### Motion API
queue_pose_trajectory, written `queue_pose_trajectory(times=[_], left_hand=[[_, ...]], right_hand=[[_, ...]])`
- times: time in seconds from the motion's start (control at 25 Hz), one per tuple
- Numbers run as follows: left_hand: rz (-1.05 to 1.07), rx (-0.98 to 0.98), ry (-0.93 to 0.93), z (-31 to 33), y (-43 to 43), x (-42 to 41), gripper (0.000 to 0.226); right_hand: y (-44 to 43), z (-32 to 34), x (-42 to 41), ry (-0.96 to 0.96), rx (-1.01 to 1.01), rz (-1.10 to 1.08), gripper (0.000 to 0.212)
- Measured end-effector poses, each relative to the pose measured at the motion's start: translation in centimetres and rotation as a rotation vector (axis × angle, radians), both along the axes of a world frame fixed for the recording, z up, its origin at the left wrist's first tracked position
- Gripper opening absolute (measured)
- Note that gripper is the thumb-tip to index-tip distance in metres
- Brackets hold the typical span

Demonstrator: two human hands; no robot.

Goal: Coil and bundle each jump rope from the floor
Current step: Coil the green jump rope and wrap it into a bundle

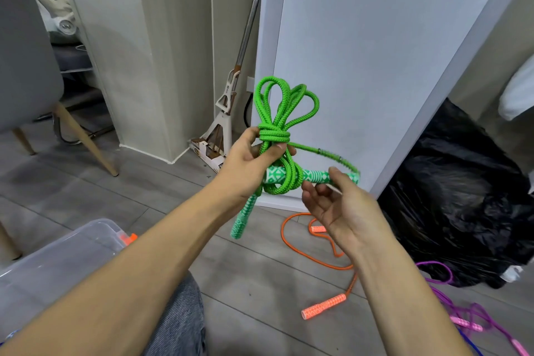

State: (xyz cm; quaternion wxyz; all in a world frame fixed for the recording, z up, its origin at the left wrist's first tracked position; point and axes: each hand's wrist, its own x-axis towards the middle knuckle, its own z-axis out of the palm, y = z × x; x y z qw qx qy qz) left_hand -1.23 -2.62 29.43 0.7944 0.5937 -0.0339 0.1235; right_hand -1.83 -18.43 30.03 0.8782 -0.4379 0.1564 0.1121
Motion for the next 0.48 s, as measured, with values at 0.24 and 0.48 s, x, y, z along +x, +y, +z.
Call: queue_pose_trajectory(times=[0.24,0.48], left_hand=[[-0.112,-0.065,0.199,0.2,0.4,0.0,0.017],[-0.056,0.097,0.168,-1.2,0.5,1.1,0.013]], right_hand=[[0.4,0.8,-0.7,-0.441,-0.332,-0.140,0.016],[0.2,0.2,-0.7,-0.630,-0.597,-0.209,0.012]])
